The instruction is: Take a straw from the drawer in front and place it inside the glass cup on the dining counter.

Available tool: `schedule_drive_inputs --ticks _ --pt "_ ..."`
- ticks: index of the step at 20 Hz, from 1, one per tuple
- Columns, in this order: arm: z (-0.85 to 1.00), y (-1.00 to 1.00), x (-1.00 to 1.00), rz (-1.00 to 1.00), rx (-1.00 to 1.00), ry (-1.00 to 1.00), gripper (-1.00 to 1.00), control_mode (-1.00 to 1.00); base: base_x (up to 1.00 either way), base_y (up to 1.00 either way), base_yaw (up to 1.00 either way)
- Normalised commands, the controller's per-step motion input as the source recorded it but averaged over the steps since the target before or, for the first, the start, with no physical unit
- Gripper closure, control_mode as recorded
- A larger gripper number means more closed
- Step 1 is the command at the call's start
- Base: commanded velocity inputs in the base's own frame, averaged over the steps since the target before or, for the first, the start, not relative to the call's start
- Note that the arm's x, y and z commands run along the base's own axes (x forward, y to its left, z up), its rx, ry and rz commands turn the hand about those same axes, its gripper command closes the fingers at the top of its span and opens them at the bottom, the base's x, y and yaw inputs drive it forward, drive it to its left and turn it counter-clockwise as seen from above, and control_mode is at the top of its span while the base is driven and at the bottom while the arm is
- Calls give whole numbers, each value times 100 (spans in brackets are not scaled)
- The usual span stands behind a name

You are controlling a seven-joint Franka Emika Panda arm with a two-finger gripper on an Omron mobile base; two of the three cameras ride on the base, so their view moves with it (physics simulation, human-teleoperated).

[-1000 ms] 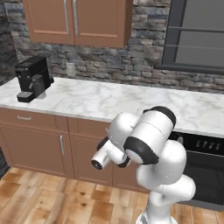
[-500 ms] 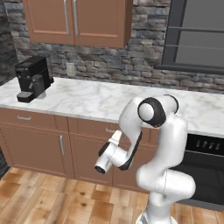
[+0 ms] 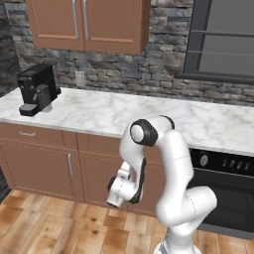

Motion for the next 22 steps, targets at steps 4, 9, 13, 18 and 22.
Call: schedule_drive_inputs --ticks 4,9,13,18,22 --pt "0 0 37 0 -1 2 -100 -100 0 0 0" --pt "0 0 29 0 0 7 -100 -100 0 0 0" --pt "0 0 39 0 0 11 -100 -100 0 0 0" --pt "0 0 47 0 0 12 -100 -100 0 0 0" --pt "0 0 43 0 0 10 -100 -100 0 0 0"
